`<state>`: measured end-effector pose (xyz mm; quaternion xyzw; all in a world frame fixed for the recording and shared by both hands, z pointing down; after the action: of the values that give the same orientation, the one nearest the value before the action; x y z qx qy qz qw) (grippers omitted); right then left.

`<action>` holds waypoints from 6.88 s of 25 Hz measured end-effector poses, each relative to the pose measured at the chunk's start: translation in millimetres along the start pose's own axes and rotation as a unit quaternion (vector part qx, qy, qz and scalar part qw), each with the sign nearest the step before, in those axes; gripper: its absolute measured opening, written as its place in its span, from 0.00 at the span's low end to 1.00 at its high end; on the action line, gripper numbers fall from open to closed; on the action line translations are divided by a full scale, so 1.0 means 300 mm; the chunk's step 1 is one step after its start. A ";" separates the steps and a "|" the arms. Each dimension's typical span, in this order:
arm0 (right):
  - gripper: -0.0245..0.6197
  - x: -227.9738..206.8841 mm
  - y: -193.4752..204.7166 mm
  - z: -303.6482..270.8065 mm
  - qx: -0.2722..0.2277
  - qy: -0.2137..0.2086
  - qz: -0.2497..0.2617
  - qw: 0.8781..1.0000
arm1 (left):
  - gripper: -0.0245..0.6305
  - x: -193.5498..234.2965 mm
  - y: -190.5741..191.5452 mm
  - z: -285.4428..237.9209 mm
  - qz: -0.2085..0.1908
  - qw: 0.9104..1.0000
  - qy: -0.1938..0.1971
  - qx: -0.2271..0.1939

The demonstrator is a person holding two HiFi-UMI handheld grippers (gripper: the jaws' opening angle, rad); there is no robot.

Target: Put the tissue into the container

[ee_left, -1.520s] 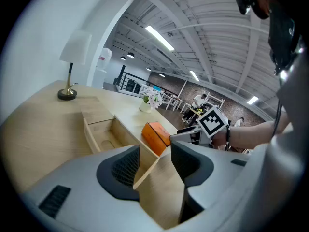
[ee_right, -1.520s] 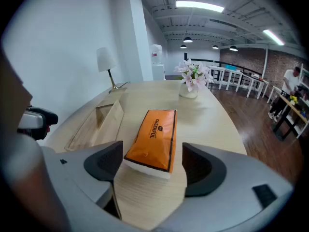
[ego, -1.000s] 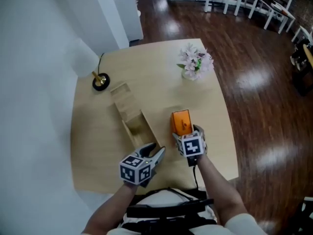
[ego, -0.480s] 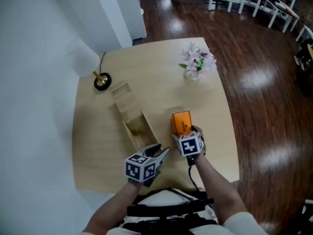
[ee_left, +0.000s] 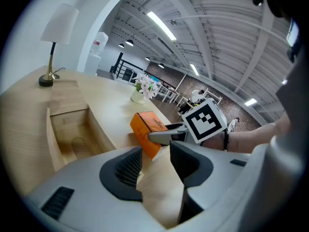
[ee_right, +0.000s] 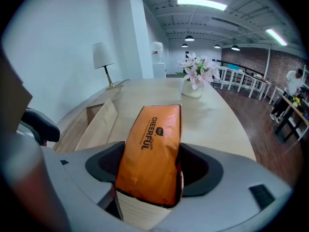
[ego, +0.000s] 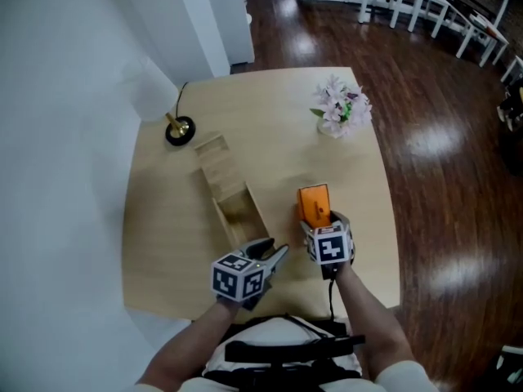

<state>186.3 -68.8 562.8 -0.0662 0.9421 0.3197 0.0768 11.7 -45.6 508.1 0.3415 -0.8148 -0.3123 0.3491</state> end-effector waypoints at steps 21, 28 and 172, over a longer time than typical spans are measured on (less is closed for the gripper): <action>0.59 0.139 -0.127 0.144 -0.068 -0.015 0.044 0.997 | 0.32 0.050 -0.018 0.141 0.014 0.998 -0.025 -0.050; 0.59 0.251 -0.161 0.163 -0.081 -0.034 0.069 0.994 | 0.32 0.091 -0.006 0.217 0.028 0.996 -0.040 -0.069; 0.35 0.346 -0.105 0.258 -0.071 -0.095 0.079 0.990 | 0.09 0.043 -0.045 0.424 0.034 0.989 -0.006 -0.141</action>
<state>98.1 -53.8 464.1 0.0341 0.9076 0.3961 0.1352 -89.9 -29.0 431.4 0.2591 -0.7761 -0.4139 0.3990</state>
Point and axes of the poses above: the fingertips, and each gripper's own axes: z backward along the fingers, x to its left, y out of its underside, the point moved 7 cm from there along z, backward along the fingers, and after that the axes turned 9 degrees about -z, right-handed, at the moved point
